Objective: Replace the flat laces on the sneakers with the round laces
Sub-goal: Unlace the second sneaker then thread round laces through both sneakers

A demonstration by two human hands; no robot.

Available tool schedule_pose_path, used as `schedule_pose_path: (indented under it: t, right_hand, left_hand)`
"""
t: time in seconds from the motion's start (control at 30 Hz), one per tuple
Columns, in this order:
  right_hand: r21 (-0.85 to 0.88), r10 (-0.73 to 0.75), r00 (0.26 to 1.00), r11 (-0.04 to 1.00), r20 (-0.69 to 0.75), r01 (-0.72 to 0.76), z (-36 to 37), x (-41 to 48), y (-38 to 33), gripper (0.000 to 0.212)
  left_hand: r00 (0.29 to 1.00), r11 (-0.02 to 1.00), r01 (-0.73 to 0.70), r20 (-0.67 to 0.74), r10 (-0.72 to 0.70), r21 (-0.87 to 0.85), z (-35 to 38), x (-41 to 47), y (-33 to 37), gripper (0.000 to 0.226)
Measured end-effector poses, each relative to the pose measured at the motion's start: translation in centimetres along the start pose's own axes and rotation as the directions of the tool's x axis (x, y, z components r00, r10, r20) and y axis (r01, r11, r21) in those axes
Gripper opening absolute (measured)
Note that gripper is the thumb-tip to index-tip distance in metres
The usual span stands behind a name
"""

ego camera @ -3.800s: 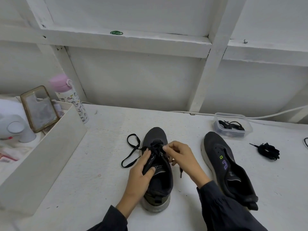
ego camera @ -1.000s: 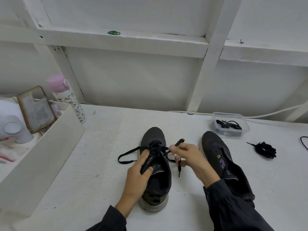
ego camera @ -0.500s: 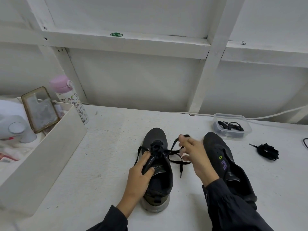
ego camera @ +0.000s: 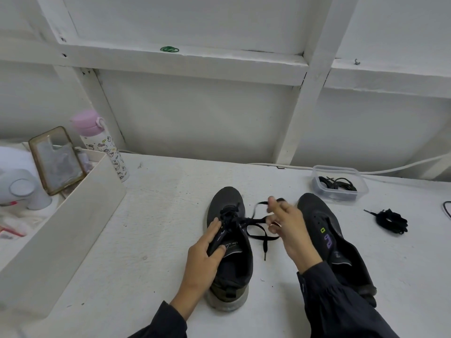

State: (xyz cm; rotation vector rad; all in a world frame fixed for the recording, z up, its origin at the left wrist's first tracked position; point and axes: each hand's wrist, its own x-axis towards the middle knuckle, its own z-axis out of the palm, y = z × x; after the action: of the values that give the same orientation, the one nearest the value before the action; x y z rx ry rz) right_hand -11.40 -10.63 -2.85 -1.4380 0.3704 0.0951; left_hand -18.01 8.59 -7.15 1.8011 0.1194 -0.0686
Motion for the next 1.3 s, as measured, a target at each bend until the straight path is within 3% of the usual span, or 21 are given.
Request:
schedule_pose_path:
  t: [0.1, 0.17, 0.27, 0.43, 0.5, 0.63, 0.7, 0.77, 0.9, 1.0, 1.1, 1.17, 1.3]
  right_hand:
    - [-0.242, 0.111, 0.955, 0.969, 0.275, -0.043, 0.9, -1.2, 1.0, 0.021]
    - [-0.278, 0.094, 0.941, 0.961, 0.324, 0.000, 1.3, -1.6, 1.5, 0.025]
    - [-0.220, 0.013, 0.974, 0.975, 0.225, 0.038, 1.1, -1.1, 0.9, 0.028]
    - [0.086, -0.057, 0.991, 0.994, -0.119, 0.067, -0.6, 0.6, -0.7, 0.027]
    - [0.062, -0.038, 0.995, 0.997, -0.091, 0.043, -0.5, 0.5, -0.6, 0.024]
    - [-0.171, 0.093, 0.982, 0.983, 0.163, -0.064, 0.8, -1.0, 0.7, 0.019]
    - [-0.253, 0.096, 0.957, 0.967, 0.275, -0.025, 1.4, -1.7, 1.4, 0.018]
    - [-0.238, 0.046, 0.955, 0.971, 0.292, 0.026, 1.6, -1.7, 1.6, 0.019]
    - [-0.145, -0.020, 0.981, 0.988, 0.195, 0.049, 1.8, -1.1, 1.6, 0.017]
    - [-0.150, -0.020, 0.972, 0.987, 0.234, 0.057, 2.1, -1.4, 2.3, 0.018]
    - [-0.157, -0.028, 0.962, 0.985, 0.271, 0.073, 1.8, -1.8, 2.4, 0.018]
    - [-0.148, -0.042, 0.955, 0.985, 0.292, 0.089, 1.5, -2.0, 2.6, 0.019]
    - [-0.123, -0.079, 0.957, 0.985, 0.279, 0.118, 1.7, -2.3, 3.0, 0.013]
  left_hand:
    - [1.000, 1.000, -0.010, -0.011, 0.010, 0.005, 0.0, 0.0, 0.1, 0.060]
    - [1.000, 1.000, -0.011, -0.009, 0.012, 0.004, 0.0, 0.1, 0.1, 0.059]
    - [1.000, 1.000, -0.012, 0.004, 0.012, 0.001, 0.0, 0.1, -0.1, 0.059]
    - [1.000, 1.000, -0.016, 0.012, 0.016, -0.003, 0.0, 0.2, -0.3, 0.058]
    - [1.000, 1.000, -0.014, 0.008, 0.014, -0.005, 0.0, 0.2, -0.2, 0.058]
    - [1.000, 1.000, -0.015, -0.008, 0.015, -0.004, 0.0, 0.1, -0.2, 0.060]
    - [1.000, 1.000, -0.022, -0.011, 0.022, 0.006, 0.0, 0.1, -0.2, 0.061]
    - [1.000, 1.000, -0.018, -0.008, 0.018, 0.008, 0.1, 0.1, -0.2, 0.060]
    - [1.000, 1.000, -0.020, -0.005, 0.020, -0.003, 0.0, 0.2, -0.2, 0.059]
    - [0.999, 0.999, -0.034, -0.006, 0.034, 0.014, 0.0, 0.2, -0.2, 0.059]
    - [0.994, 0.993, -0.100, -0.031, 0.102, 0.060, -0.1, 0.0, 0.2, 0.060]
    - [0.972, 0.967, -0.221, -0.059, 0.229, 0.125, -0.3, 0.0, 0.7, 0.055]
    - [0.908, 0.831, -0.369, -0.030, 0.418, 0.416, -0.4, 0.6, 1.9, 0.027]
